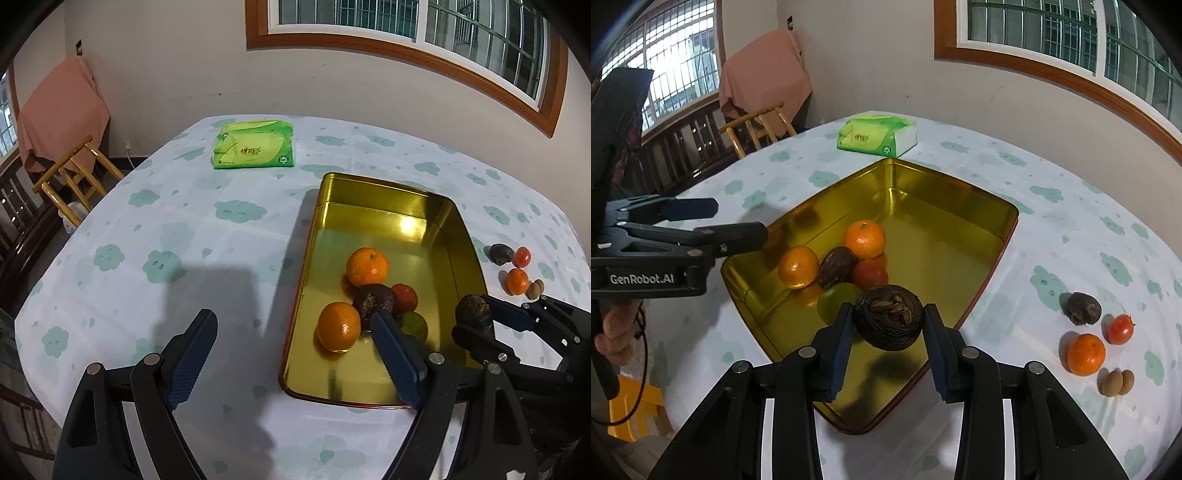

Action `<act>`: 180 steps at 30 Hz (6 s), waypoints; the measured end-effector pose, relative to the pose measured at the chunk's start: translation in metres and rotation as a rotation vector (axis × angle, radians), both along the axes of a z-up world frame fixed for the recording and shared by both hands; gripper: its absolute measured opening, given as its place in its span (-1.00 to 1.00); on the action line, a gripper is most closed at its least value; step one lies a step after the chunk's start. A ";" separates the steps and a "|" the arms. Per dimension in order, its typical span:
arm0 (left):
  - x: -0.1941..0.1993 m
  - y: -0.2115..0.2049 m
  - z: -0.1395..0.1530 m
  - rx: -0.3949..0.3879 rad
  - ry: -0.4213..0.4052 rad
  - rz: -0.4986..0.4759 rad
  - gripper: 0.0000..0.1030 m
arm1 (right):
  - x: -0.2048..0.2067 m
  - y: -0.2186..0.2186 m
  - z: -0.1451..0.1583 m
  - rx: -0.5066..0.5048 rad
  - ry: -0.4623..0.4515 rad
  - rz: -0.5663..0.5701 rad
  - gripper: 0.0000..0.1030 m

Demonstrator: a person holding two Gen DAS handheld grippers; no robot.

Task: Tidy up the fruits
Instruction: 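Carry the held dark wrinkled fruit into the tin and open the right gripper, then move the open right gripper to the two small brown round fruits, then close the right gripper around both small brown round fruits, then grasp the mandarin with the left gripper and carry it into the gold tin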

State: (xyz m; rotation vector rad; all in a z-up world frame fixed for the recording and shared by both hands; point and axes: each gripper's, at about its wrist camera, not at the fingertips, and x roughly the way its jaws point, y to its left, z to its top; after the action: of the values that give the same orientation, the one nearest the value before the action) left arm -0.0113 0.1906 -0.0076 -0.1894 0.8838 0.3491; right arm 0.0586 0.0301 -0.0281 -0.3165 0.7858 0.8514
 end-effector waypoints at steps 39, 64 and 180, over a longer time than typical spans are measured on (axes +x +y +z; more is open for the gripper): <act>0.004 -0.011 0.002 -0.007 0.009 -0.021 0.61 | -0.001 -0.017 0.005 0.062 0.018 -0.034 -0.24; 0.030 -0.081 0.007 0.022 0.014 -0.194 0.61 | 0.066 -0.183 -0.026 0.064 0.125 -0.483 -0.18; 0.066 -0.172 0.018 -0.137 -0.036 -0.404 -0.34 | 0.098 -0.278 -0.053 -0.070 0.035 -0.641 -0.49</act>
State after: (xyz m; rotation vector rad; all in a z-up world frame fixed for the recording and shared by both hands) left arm 0.0545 0.0188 0.0099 -0.1389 0.8883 -0.0906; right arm 0.1567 -0.2478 -0.0816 -0.0957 0.8814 0.2274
